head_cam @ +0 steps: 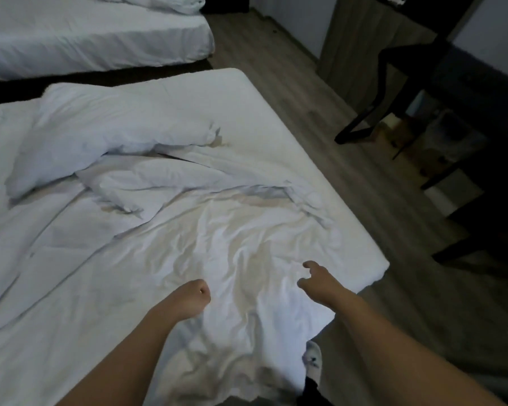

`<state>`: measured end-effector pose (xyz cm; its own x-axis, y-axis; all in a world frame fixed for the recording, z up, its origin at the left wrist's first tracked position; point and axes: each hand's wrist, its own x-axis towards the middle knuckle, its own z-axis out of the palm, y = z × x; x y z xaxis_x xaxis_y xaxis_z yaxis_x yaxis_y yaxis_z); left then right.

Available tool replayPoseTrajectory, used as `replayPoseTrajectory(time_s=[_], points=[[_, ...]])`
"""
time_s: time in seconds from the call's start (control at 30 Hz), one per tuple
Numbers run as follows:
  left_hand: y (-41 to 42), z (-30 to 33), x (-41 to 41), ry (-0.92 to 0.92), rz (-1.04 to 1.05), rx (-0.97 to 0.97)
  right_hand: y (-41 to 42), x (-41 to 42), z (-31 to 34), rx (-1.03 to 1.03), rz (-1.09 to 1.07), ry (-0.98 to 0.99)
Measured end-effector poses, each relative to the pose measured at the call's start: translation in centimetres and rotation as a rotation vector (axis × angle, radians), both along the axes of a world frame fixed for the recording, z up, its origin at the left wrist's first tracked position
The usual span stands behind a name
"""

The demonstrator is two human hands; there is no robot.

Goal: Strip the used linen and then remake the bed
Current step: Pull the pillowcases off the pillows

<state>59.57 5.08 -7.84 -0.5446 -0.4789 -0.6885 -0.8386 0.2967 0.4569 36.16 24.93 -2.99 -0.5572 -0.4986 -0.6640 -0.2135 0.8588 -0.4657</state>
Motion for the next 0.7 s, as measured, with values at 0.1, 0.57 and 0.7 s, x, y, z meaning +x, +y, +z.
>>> replayPoseTrajectory(time_s=[0.1,0.57,0.7], points=[[3.2,-0.5,-5.0,0.045,0.129,-0.02,0.5,-6.1,-0.6,0.0,0.049,-0.062],[15.8,-13.1,-23.8,-0.244,0.114,-0.085,2.0,-24.9,-18.7,0.069,-0.399,-0.333],[18.5,-16.8,-26.3,-0.448,0.109,-0.264,1.4,-26.5,-23.1,0.098,-0.515,-0.343]])
